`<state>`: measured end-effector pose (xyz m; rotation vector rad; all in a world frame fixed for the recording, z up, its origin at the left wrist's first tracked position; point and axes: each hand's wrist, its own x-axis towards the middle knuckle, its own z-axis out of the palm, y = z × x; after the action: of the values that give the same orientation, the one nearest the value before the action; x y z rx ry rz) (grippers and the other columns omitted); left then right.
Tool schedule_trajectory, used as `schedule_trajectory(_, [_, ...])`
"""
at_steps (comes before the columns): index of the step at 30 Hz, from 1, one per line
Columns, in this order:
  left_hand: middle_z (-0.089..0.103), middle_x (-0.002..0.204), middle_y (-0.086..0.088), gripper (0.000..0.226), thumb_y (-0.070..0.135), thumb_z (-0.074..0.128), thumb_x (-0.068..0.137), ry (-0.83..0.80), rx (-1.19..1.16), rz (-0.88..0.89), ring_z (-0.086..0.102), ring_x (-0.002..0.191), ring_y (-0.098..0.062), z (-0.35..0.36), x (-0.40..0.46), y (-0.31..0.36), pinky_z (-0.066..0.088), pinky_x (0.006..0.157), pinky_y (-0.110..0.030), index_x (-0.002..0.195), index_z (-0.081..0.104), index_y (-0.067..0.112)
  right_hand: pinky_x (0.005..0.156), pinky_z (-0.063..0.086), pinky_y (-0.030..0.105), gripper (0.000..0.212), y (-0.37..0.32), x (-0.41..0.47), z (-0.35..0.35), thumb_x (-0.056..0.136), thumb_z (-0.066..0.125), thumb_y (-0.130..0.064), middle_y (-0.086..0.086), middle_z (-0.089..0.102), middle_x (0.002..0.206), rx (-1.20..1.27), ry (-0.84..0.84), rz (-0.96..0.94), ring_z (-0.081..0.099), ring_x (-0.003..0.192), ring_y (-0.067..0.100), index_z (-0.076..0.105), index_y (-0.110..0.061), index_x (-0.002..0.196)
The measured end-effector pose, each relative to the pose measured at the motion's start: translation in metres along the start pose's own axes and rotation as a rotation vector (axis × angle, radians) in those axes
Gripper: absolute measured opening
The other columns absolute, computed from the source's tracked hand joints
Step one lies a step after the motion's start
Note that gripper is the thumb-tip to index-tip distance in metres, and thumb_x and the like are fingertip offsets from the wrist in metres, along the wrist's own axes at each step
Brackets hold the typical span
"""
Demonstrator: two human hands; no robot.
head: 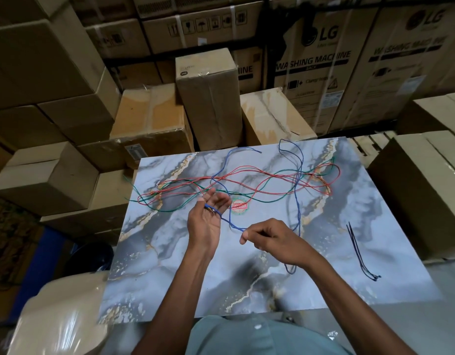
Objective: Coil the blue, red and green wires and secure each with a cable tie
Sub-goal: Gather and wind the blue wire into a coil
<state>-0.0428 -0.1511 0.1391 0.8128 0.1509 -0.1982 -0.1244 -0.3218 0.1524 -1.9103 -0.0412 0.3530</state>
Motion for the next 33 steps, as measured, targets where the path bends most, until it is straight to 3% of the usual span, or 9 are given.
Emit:
schedule_trajectory(4, [0.073, 0.106, -0.018, 0.035, 0.02, 0.038, 0.103, -0.031, 0.091, 0.039, 0.07, 0.104, -0.03, -0.007, -0.001, -0.009, 0.057, 0.091, -0.034, 0.127, 0.052, -0.001, 0.061, 0.039, 0.023, 0.026, -0.007, 0.001, -0.002, 0.103, 0.061, -0.028, -0.013, 0.05, 0.053, -0.102, -0.035, -0.009, 0.046, 0.054, 0.002, 0.08, -0.019, 0.088])
schedule_trajectory(7, [0.072, 0.115, -0.016, 0.034, 0.017, 0.031, 0.108, -0.073, 0.205, 0.06, 0.066, 0.115, -0.031, -0.013, -0.003, -0.014, 0.052, 0.099, -0.034, 0.132, 0.048, 0.0, 0.056, 0.035, 0.021, 0.025, -0.015, -0.003, -0.004, 0.103, 0.06, -0.027, -0.013, 0.049, 0.051, -0.159, -0.055, -0.026, 0.042, 0.051, 0.004, 0.08, -0.019, 0.09])
schedule_trajectory(10, [0.068, 0.123, -0.019, 0.048, 0.027, 0.037, 0.101, -0.158, 0.389, 0.083, 0.063, 0.121, -0.029, -0.016, -0.007, -0.022, 0.048, 0.105, -0.033, 0.137, 0.045, -0.004, 0.054, 0.032, 0.021, 0.024, -0.023, -0.005, -0.007, 0.102, 0.06, -0.026, -0.011, 0.047, 0.05, -0.225, -0.057, -0.048, 0.039, 0.05, 0.006, 0.079, -0.019, 0.089])
schedule_trajectory(15, [0.066, 0.127, -0.017, 0.048, 0.027, 0.03, 0.102, -0.301, 0.625, 0.099, 0.061, 0.124, -0.028, -0.022, -0.017, -0.034, 0.045, 0.108, -0.036, 0.132, 0.052, -0.002, 0.055, 0.036, 0.027, 0.035, -0.039, -0.008, -0.024, 0.097, 0.066, -0.028, 0.004, 0.052, 0.056, -0.284, -0.084, -0.097, 0.039, 0.052, 0.008, 0.066, -0.041, 0.065])
schedule_trajectory(19, [0.073, 0.114, -0.014, 0.047, 0.026, 0.029, 0.103, -0.365, 0.747, -0.011, 0.067, 0.112, -0.029, -0.023, -0.029, -0.037, 0.048, 0.101, -0.042, 0.122, 0.064, 0.001, 0.055, 0.037, 0.033, 0.024, -0.055, -0.006, -0.048, 0.093, 0.068, -0.025, 0.0, 0.051, 0.055, -0.328, -0.084, -0.166, 0.04, 0.055, 0.006, 0.073, -0.029, 0.07])
schedule_trajectory(22, [0.072, 0.107, -0.024, 0.048, 0.027, 0.029, 0.102, -0.484, 0.667, -0.127, 0.068, 0.105, -0.037, -0.011, -0.044, -0.038, 0.05, 0.095, -0.048, 0.116, 0.065, -0.002, 0.054, 0.037, 0.023, 0.016, -0.062, 0.004, -0.064, 0.091, 0.073, -0.018, -0.002, 0.066, 0.06, -0.315, -0.055, -0.194, 0.047, 0.054, 0.001, 0.081, -0.016, 0.079])
schedule_trajectory(24, [0.07, 0.105, -0.032, 0.05, 0.025, 0.029, 0.1, -0.571, 0.566, -0.201, 0.069, 0.093, -0.037, 0.002, -0.054, -0.037, 0.053, 0.084, -0.042, 0.112, 0.063, -0.01, 0.054, 0.037, 0.019, 0.014, -0.067, 0.013, -0.072, 0.092, 0.076, -0.016, -0.007, 0.065, 0.057, -0.261, -0.05, -0.213, 0.049, 0.051, 0.001, 0.082, -0.012, 0.081])
schedule_trajectory(27, [0.07, 0.094, -0.03, 0.05, 0.025, 0.03, 0.098, -0.704, 0.471, -0.281, 0.065, 0.076, -0.032, 0.021, -0.065, -0.028, 0.05, 0.073, -0.037, 0.106, 0.061, -0.013, 0.058, 0.042, 0.025, 0.017, -0.072, 0.023, -0.083, 0.094, 0.075, -0.016, -0.003, 0.062, 0.058, -0.169, -0.081, -0.254, 0.051, 0.057, 0.007, 0.081, -0.007, 0.08])
schedule_trajectory(33, [0.064, 0.055, -0.013, 0.042, 0.028, 0.029, 0.089, -0.711, 0.332, -0.435, 0.049, 0.042, -0.016, 0.046, -0.069, -0.001, 0.036, 0.044, -0.024, 0.075, 0.064, 0.011, 0.053, 0.029, 0.024, 0.029, -0.059, 0.039, -0.084, 0.09, 0.075, -0.024, -0.002, 0.051, 0.057, 0.089, -0.069, -0.258, 0.037, 0.054, 0.013, 0.076, 0.003, 0.08])
